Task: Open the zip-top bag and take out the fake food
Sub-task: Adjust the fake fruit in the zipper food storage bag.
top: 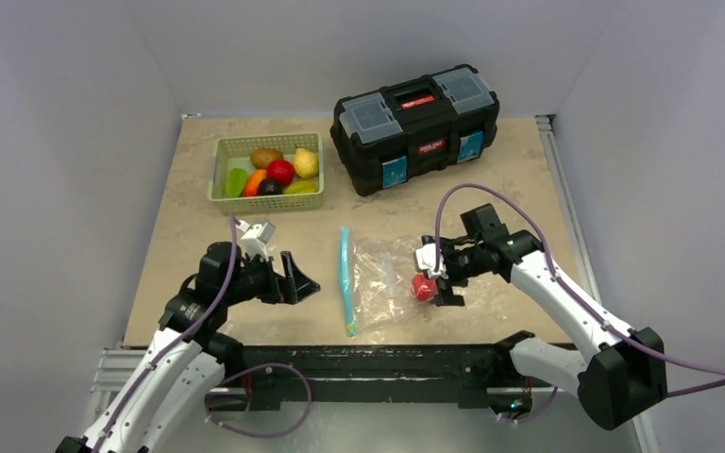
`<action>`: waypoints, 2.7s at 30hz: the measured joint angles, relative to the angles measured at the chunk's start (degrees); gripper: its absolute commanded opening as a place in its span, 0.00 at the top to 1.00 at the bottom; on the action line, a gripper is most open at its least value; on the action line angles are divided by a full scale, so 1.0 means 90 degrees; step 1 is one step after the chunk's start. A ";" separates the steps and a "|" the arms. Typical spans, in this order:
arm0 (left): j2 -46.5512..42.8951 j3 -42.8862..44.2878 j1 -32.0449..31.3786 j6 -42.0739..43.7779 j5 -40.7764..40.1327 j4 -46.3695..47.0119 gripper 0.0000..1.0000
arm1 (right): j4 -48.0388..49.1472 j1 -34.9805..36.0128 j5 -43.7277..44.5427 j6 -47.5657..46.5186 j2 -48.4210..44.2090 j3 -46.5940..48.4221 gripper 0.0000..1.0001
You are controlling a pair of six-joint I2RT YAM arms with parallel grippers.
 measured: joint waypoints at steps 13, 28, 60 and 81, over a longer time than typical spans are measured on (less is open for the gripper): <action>0.0430 -0.0646 -0.0763 -0.0418 -0.0272 0.0879 0.13 | 0.0423 0.0000 0.0406 -0.0391 0.0180 -0.0342 0.09; 0.1168 -0.0855 -0.0804 -0.0469 -0.0474 0.1481 0.27 | 0.0845 0.0097 0.1020 -0.0357 0.0896 -0.0500 0.40; 0.3519 -0.0585 -0.1256 -0.0466 -0.0474 0.2713 0.66 | 0.1212 0.0423 0.1384 -0.0095 0.1222 -0.0544 0.50; 0.4473 -0.0160 -0.1826 -0.0474 -0.0476 0.3116 0.66 | 0.1719 0.0731 0.1622 0.0520 0.1309 -0.0544 1.00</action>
